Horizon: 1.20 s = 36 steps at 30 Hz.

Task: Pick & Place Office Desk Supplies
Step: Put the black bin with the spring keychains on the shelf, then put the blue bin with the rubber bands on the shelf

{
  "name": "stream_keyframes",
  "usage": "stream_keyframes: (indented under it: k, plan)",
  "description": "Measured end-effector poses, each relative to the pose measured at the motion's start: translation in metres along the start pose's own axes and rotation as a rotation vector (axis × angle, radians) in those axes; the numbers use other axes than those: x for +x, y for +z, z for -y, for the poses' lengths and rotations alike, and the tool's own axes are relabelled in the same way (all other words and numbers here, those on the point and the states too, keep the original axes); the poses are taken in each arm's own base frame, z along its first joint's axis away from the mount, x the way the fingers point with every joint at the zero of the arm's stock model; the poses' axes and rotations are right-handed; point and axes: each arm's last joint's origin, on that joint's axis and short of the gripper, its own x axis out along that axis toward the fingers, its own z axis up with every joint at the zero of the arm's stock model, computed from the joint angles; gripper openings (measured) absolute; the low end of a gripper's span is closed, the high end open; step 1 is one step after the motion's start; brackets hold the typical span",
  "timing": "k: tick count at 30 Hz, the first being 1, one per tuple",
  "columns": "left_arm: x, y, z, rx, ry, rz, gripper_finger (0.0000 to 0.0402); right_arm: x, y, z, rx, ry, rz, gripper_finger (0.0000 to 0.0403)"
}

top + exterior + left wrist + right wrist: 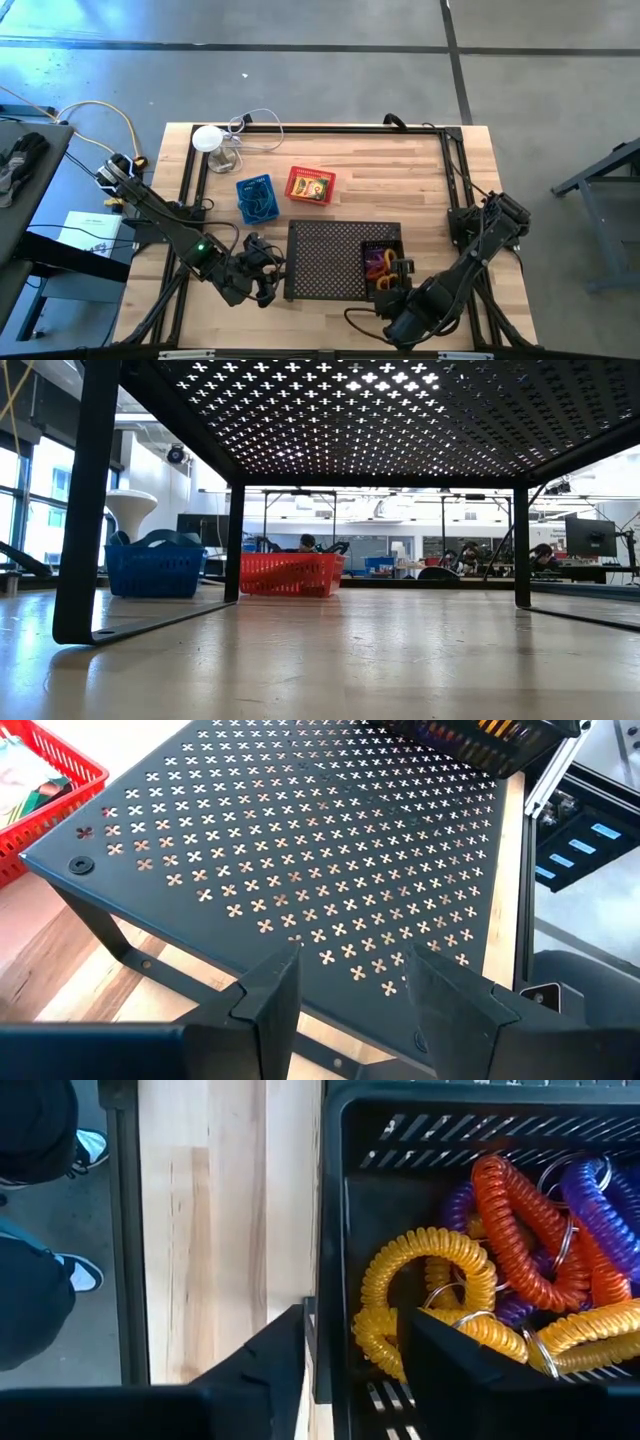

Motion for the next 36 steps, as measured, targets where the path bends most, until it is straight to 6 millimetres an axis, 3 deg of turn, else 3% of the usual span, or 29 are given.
stream_keyframes:
  k: [5,12,26,29,36]
  plan:
    - [0.0,0.0,0.0,0.0,0.0,0.0,0.0172,0.001,0.005,0.007,0.025,-0.005,-0.005,0.0156]
    - [0.0,0.0,0.0,0.0,0.0,0.0,0.0172,0.002,0.011,0.017,0.005,-0.015,-0.032,0.0135]
    - [-0.001,-0.002,0.001,0.001,-0.01,-0.008,0.0172,-0.048,0.029,0.022,0.132,0.273,-0.032,0.0094]
    - [-0.005,-0.008,0.007,-0.003,-0.1,-0.104,0.0172,-0.054,0.029,0.017,0.248,0.375,-0.091,0.0088]
    - [-0.028,-0.031,0.025,0.041,-0.248,-0.218,0.0172,-0.071,0.004,-0.025,0.38,0.572,-0.227,0.0086]
